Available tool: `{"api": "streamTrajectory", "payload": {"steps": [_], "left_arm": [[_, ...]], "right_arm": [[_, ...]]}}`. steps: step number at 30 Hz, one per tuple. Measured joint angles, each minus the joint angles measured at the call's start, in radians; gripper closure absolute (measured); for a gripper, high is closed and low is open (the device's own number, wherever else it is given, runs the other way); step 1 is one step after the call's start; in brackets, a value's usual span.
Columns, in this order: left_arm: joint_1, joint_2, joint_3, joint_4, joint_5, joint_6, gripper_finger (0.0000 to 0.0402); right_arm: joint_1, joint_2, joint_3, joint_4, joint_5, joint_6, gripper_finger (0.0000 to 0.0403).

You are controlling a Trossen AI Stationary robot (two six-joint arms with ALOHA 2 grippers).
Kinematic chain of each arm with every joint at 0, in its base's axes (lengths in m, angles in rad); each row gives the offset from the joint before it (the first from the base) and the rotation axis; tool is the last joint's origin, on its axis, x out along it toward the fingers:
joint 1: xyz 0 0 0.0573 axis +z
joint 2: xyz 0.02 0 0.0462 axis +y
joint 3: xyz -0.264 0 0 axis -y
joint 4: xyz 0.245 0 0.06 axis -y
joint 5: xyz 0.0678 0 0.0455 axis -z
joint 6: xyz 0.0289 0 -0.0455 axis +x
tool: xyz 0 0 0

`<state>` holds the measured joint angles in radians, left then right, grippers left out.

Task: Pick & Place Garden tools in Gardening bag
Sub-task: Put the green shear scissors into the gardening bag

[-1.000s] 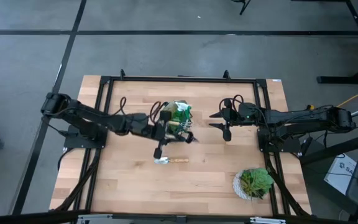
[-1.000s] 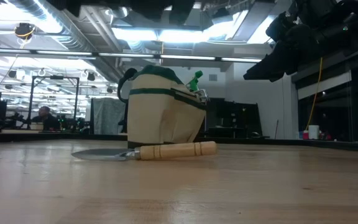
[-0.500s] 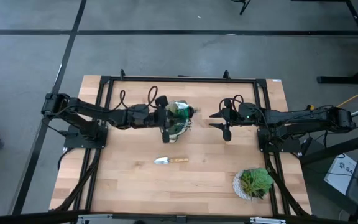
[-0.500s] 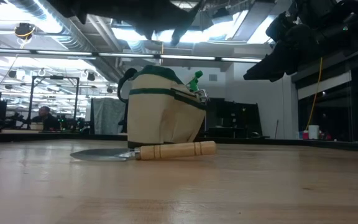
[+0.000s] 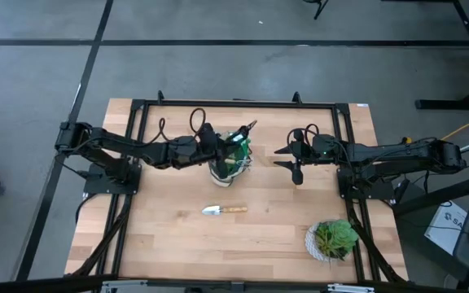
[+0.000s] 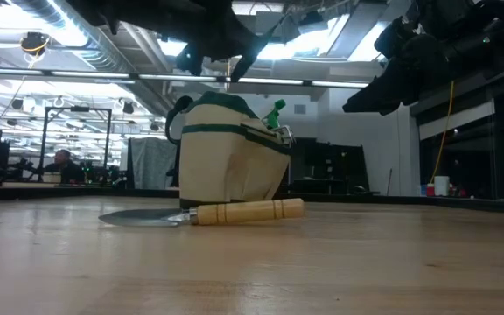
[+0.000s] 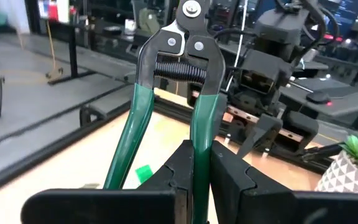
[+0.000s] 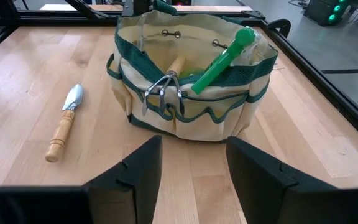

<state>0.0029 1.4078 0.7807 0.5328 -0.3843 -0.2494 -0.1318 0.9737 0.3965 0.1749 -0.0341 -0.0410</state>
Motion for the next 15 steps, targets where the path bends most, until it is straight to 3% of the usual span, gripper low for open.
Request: {"api": "streamTrajectory", "payload": {"steps": [15], "left_arm": [[-0.066,0.000,-0.001,-0.179,-0.142,-0.183,0.0374]], "right_arm": [[0.000,0.000,0.000,0.001,-0.004,0.000,0.0222]]}}
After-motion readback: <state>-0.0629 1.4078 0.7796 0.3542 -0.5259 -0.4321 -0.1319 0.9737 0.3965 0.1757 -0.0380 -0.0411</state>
